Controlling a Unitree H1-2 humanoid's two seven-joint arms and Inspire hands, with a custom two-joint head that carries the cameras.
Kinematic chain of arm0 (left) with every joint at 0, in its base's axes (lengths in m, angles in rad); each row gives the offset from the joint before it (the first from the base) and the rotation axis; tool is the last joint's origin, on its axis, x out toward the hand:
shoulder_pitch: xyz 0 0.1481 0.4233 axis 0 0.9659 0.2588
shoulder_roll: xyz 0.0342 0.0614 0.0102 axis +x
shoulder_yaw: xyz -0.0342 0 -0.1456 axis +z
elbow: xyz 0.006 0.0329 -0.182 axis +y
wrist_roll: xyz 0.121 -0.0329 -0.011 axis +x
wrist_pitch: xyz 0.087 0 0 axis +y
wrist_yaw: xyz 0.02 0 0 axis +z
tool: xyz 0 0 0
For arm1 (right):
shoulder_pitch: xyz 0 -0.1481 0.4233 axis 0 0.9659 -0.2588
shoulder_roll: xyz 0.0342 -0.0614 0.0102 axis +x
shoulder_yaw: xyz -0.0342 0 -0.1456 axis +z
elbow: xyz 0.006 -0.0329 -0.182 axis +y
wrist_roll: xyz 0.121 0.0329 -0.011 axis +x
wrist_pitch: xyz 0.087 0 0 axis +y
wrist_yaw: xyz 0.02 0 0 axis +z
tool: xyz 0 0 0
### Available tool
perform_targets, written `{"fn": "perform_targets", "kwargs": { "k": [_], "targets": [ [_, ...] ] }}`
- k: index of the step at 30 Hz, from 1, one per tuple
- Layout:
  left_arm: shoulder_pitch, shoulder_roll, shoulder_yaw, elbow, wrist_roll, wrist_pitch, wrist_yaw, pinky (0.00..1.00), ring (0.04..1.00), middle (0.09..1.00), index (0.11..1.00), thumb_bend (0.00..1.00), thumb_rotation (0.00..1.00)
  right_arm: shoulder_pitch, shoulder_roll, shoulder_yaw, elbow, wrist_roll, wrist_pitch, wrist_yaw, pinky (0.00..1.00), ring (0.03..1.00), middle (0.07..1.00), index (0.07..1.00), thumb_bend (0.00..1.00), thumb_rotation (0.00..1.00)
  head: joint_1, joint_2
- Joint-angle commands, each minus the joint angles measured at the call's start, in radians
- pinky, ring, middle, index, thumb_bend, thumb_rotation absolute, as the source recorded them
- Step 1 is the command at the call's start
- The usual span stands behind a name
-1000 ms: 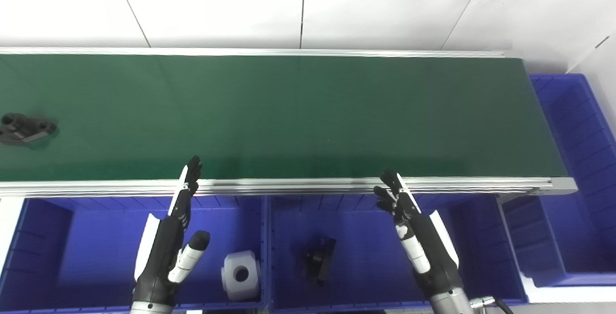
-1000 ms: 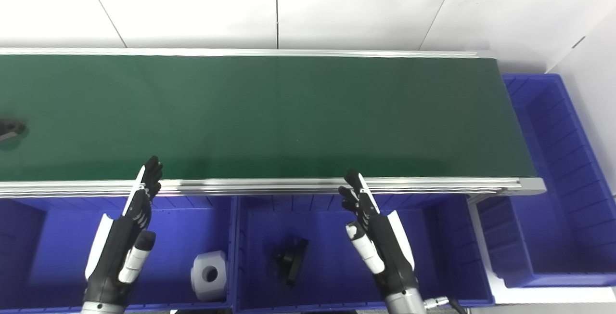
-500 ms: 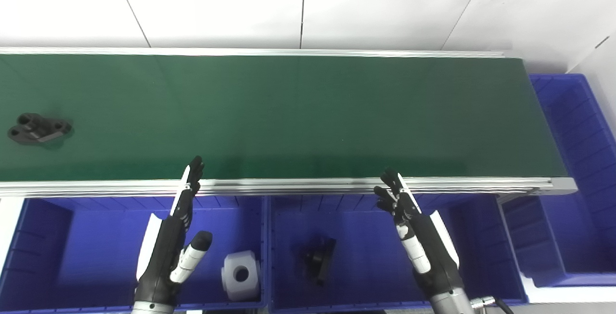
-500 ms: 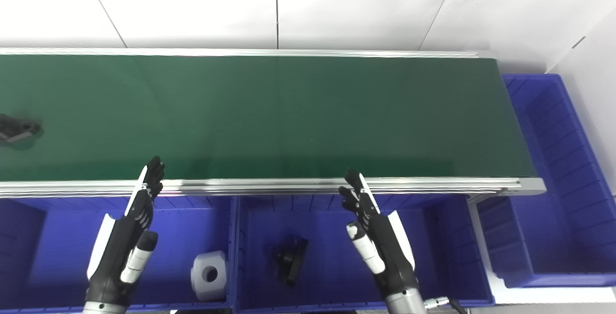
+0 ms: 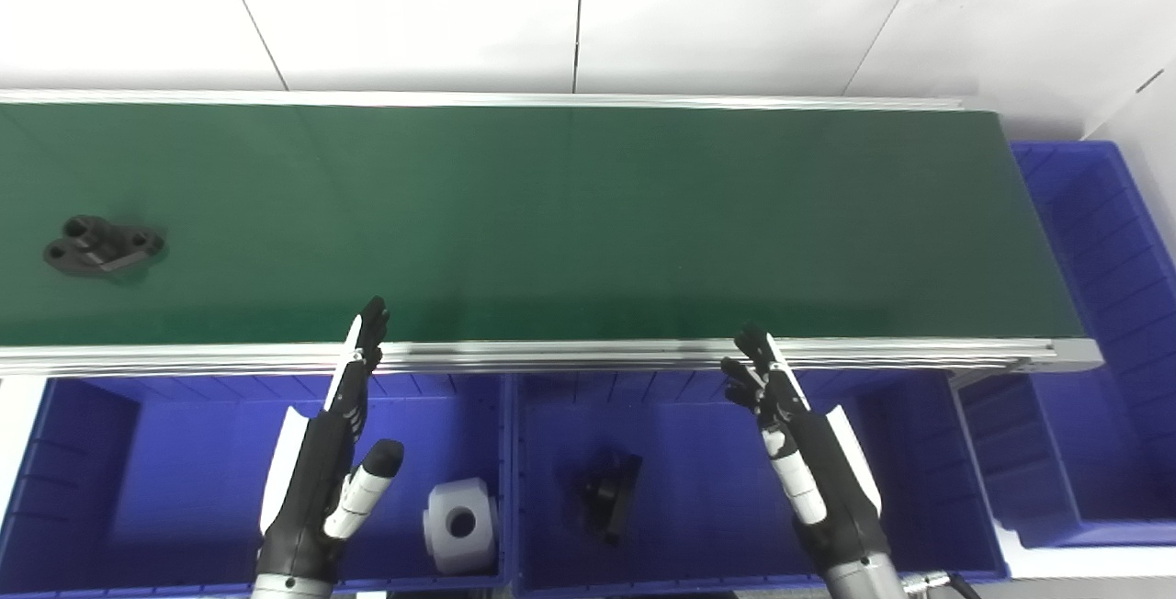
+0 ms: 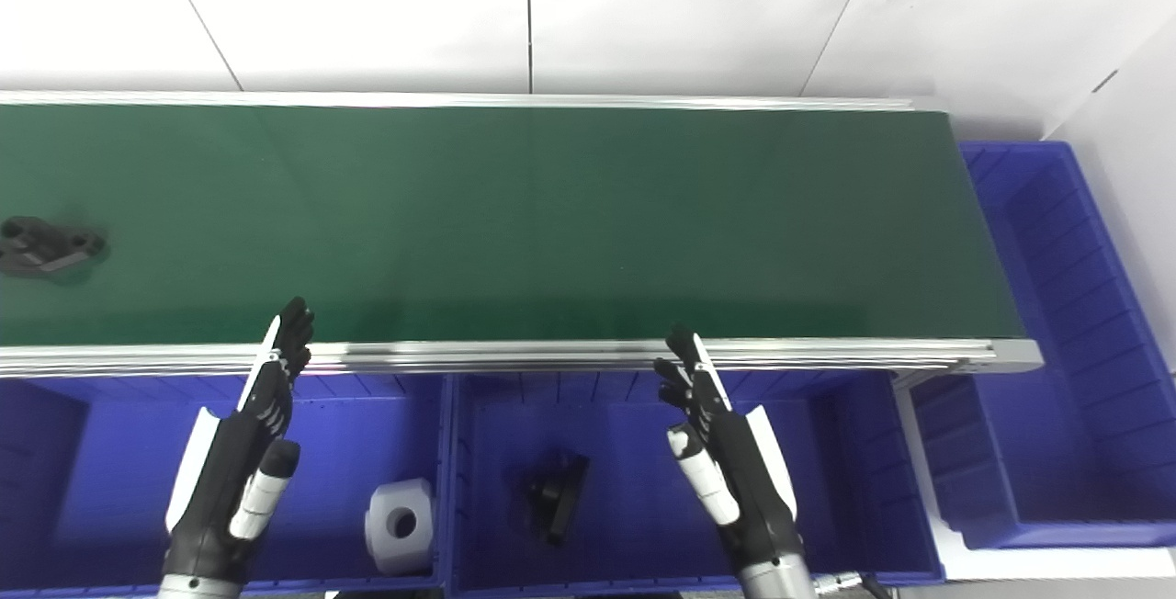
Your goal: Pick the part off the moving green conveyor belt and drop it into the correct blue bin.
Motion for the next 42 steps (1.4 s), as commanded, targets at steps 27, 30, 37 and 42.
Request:
{"fn": "perform_targets", "kwargs": {
  "k": [27,30,37,42],
  "targets": [
    [0.010,-0.038,-0.045,0.106,0.083,-0.099,0.069,0.97,1.000,1.000,1.000,0.78,1.00,0.006,-0.043,-0.040,0.152,0.096,-0.249,0.027,0.93,0.949,0.993,1.000,0.87,0.96,0.192,-0.196],
    [-0.002,-0.043,-0.057,0.134,0.080,-0.117,0.075,0.95,1.000,1.000,1.000,0.76,0.98,-0.002,-0.051,-0.051,0.180,0.104,-0.270,0.035,0.93,0.951,0.992,1.000,0.87,0.98,0.214,-0.227],
    [-0.022,-0.059,-0.074,0.186,0.106,-0.147,0.101,0.93,0.988,1.000,1.000,0.79,0.97,-0.017,-0.074,-0.070,0.216,0.132,-0.290,0.059,0.94,0.957,0.993,1.000,0.88,0.97,0.254,-0.256],
    [-0.031,-0.064,-0.080,0.218,0.122,-0.166,0.115,0.95,0.999,1.000,1.000,0.78,0.96,-0.025,-0.075,-0.078,0.240,0.149,-0.300,0.070,0.95,0.960,0.993,1.000,0.87,0.96,0.267,-0.296]
  ]
}}
